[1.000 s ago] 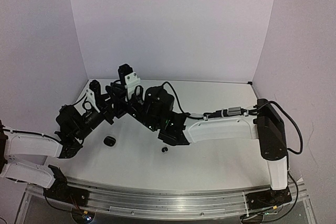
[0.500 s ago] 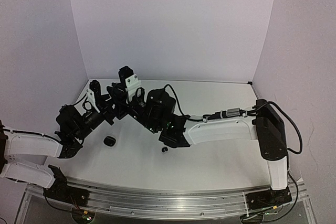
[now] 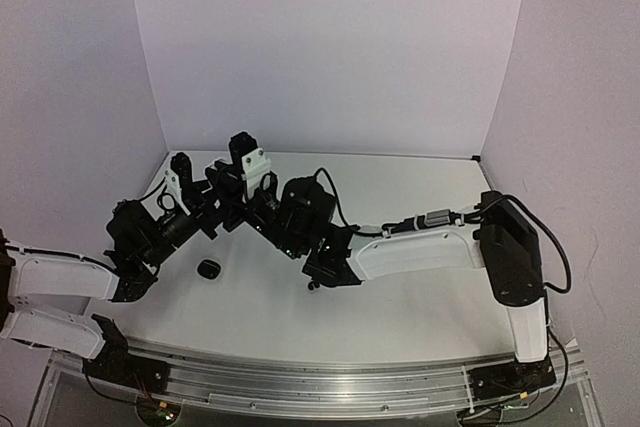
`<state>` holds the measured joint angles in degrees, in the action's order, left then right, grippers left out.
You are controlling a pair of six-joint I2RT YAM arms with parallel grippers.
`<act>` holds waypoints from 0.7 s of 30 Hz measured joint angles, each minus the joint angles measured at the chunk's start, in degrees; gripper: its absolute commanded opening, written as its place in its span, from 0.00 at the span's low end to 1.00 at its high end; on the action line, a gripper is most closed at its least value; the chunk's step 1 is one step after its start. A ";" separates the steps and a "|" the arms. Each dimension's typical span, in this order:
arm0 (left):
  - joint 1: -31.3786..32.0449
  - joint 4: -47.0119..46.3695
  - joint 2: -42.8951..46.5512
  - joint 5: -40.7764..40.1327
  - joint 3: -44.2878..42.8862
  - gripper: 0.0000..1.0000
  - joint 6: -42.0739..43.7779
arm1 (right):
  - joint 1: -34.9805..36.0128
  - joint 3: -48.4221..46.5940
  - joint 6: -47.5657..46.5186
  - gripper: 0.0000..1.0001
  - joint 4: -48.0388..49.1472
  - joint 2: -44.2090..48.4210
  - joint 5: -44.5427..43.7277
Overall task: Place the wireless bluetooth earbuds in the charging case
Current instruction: Insert the left earbud into the left side groove of the charging case.
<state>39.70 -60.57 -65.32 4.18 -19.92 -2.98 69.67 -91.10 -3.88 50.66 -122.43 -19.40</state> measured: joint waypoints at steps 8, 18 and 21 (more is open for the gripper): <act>0.11 1.46 0.00 0.25 0.00 0.00 0.11 | 0.00 1.26 -0.85 0.20 1.21 0.02 -0.13; -0.44 1.52 0.00 -0.86 0.00 0.00 0.15 | 0.00 1.67 -3.29 0.26 0.52 0.02 -1.26; -0.44 1.54 0.02 -0.80 0.00 0.00 0.13 | 0.00 1.65 -3.66 0.29 0.50 0.02 -1.58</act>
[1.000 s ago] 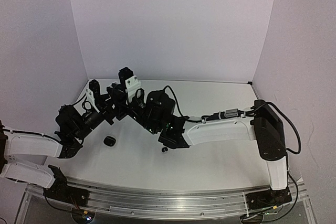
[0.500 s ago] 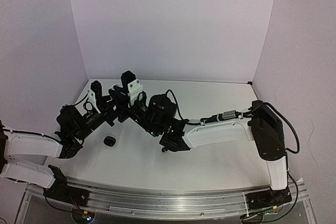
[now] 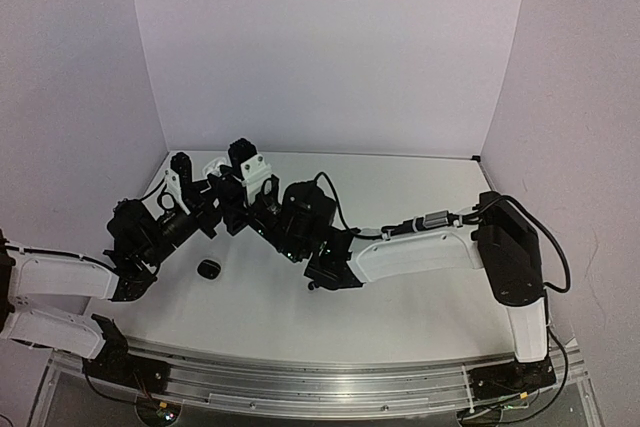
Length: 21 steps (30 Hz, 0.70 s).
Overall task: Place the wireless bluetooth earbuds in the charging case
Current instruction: Insert the left earbud into the left side groove of the charging case, then adjust the left earbud in the left side groove of the charging case.
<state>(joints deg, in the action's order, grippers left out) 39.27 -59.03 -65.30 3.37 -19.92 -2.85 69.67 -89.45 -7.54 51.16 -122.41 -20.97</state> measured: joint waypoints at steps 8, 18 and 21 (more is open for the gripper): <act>-0.07 1.04 0.32 1.02 0.00 0.00 -0.60 | 0.02 -0.46 -1.56 0.46 -0.90 0.36 0.63; -0.30 5.66 2.03 2.58 -0.67 0.00 -2.25 | 0.00 -0.44 -3.38 0.69 -8.51 5.74 2.93; -0.33 6.60 2.05 3.54 -0.74 0.00 -2.16 | 0.00 -0.81 -3.69 0.71 -10.69 8.32 2.89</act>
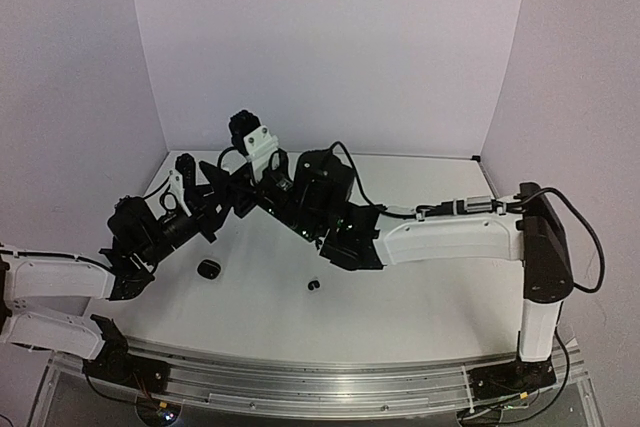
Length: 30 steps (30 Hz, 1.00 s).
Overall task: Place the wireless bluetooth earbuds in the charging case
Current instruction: Adjust the left earbud in the left side groove of the charging case.
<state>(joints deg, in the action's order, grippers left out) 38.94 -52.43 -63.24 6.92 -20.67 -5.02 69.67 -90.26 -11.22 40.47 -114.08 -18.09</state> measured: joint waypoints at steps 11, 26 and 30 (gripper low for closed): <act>-0.24 5.34 0.72 7.27 -0.03 0.00 5.49 | -3.91 -15.50 11.02 0.64 -26.47 2.00 -3.57; -0.37 8.94 1.03 17.50 -1.68 0.00 3.68 | -3.17 -14.17 15.61 0.42 -47.05 6.26 11.17; -0.37 10.16 1.03 19.54 -2.41 0.00 3.63 | -0.70 -18.79 16.55 0.33 -54.56 6.18 5.85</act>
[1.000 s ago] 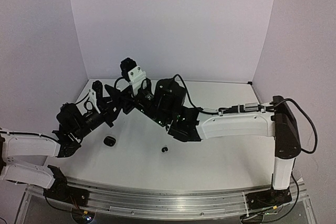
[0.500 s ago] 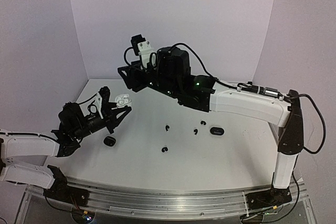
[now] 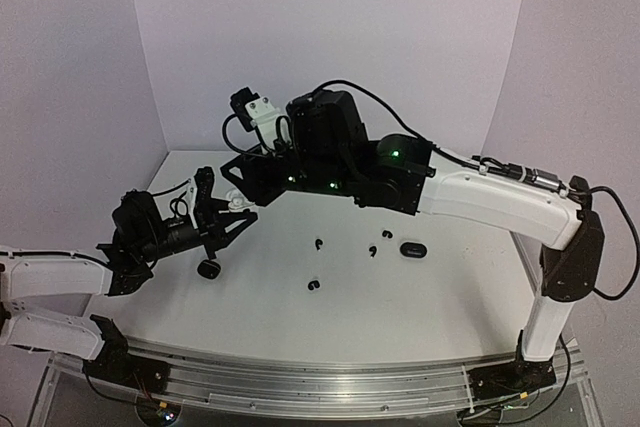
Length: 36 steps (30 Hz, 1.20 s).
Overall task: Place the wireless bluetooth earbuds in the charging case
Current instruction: Adjust the left earbud in the left side groove of the charging case.
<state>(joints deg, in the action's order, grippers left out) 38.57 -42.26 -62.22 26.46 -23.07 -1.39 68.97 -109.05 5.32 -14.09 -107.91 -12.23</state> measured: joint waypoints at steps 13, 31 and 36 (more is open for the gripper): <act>0.00 0.68 -0.24 3.43 -0.36 0.00 0.00 | 2.42 -15.20 10.37 0.31 -17.31 -9.23 -8.64; 0.00 1.77 -1.95 4.97 -0.94 0.00 -0.15 | 2.91 -16.93 13.81 0.24 -24.56 -10.39 -9.83; 0.00 1.77 -1.95 4.96 -0.94 0.00 -0.15 | 3.29 -16.95 13.83 0.24 -24.61 -10.39 -9.64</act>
<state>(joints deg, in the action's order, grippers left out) 38.57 -40.49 -64.16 31.42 -24.01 -1.54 72.26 -125.99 19.15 -38.70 -118.30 -21.87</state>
